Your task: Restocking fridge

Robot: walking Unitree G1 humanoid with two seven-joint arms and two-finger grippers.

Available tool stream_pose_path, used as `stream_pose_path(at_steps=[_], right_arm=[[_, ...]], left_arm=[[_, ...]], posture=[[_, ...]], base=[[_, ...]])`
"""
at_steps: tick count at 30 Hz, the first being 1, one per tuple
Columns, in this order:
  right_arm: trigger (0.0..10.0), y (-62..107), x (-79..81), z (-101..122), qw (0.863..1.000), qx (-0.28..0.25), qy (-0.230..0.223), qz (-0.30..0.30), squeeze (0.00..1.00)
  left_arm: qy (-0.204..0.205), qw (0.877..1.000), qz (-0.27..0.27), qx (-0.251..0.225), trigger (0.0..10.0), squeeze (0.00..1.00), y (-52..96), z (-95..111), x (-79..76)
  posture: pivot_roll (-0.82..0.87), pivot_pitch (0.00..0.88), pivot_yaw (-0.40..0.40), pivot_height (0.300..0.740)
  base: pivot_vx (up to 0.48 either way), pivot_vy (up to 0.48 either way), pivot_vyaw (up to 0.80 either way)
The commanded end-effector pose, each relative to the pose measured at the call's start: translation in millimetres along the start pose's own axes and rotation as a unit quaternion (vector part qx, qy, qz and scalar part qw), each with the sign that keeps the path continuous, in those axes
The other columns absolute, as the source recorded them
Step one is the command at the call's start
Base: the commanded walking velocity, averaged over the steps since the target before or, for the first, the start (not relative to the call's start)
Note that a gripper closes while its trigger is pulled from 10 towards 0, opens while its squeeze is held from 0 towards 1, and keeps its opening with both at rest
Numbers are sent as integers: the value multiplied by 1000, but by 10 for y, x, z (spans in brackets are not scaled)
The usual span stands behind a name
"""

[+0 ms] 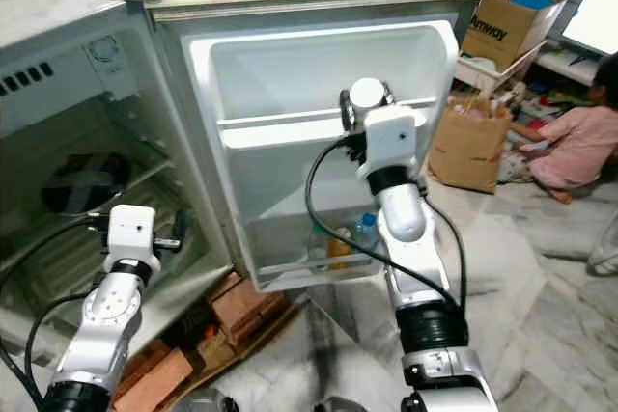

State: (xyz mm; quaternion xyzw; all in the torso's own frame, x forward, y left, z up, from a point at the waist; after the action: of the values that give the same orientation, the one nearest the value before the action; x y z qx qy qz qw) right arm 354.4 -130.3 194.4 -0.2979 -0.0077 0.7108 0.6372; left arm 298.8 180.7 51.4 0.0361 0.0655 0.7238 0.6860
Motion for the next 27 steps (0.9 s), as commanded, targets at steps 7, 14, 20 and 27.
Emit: stream_pose_path(at_steps=[7,14,20,27], right_arm=[[10000,-469,-374,560,993,-103,17,-46,0],[10000,-686,-702,651,987,-113,58,-96,0],[10000,-676,-846,446,985,-74,101,-120,0],[10000,-620,-875,42,987,15,97,-127,0]], left_arm=[[2,1000,-17,-8,10000,0,-6,57,-59],[7,1000,-21,-10,10000,0,20,70,-62],[9,999,-31,-9,10000,0,49,69,-63],[9,999,-41,-8,10000,0,56,72,-96]], posture=[[88,28,-20,740],[101,37,-23,740],[106,45,-23,740],[104,49,-17,740]], base=[[0,0,0],[0,0,0],[0,0,0],[0,0,0]])
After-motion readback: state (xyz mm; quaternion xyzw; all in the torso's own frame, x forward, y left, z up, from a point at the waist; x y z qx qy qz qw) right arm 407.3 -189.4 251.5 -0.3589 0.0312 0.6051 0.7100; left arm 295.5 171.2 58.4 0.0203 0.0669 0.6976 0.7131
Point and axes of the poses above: a point about 5 cm out from each wrist's last joint towards the gripper, its own y axis pointing back from the gripper into the wrist, its own z axis along the axis of the wrist's last joint, x = y × z, the point moved 3 cm from there along -y, pointing out of the wrist towards the gripper, and after that the axes turned 14 degrees about y, right-handed, at the moved point
